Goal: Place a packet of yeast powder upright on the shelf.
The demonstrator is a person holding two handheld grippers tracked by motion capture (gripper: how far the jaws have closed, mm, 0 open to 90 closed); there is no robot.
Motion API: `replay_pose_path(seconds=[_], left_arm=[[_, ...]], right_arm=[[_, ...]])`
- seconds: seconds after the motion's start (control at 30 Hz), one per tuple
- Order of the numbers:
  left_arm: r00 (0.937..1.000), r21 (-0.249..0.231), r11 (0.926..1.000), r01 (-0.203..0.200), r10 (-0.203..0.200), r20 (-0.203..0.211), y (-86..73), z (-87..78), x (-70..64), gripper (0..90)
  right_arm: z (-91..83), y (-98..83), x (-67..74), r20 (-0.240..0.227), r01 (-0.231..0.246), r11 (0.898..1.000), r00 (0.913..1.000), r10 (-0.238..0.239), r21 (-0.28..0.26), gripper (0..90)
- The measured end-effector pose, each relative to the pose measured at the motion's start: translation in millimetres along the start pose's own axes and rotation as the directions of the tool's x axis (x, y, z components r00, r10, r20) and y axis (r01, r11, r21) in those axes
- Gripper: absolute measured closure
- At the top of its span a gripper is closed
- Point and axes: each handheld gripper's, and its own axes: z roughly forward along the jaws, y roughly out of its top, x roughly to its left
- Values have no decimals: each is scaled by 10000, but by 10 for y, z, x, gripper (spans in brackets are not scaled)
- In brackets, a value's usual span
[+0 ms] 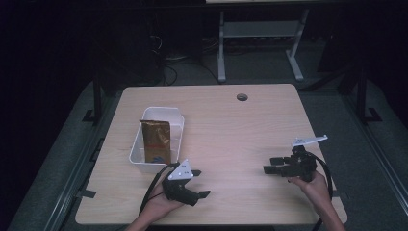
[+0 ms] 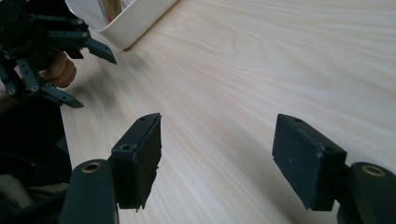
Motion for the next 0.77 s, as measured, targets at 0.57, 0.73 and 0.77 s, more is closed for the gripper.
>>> replay_pose_path(seconds=[0.57, 0.73, 0.77], left_arm=[[10000, 74, 10000, -51, 51, -27, -2, -3, -3, 229], [10000, 49, 10000, -68, 68, -42, -3, -10, 1, 229], [10000, 49, 10000, -68, 68, -42, -3, -10, 1, 229]], right_arm=[[-10, -318, 153, 178, 338, 9991, 9993, -343, 263, 315], [46, -324, 250, 408, 792, 9958, 9959, -811, 450, 307], [62, -318, 253, 380, 796, 9958, 9960, -813, 458, 311]])
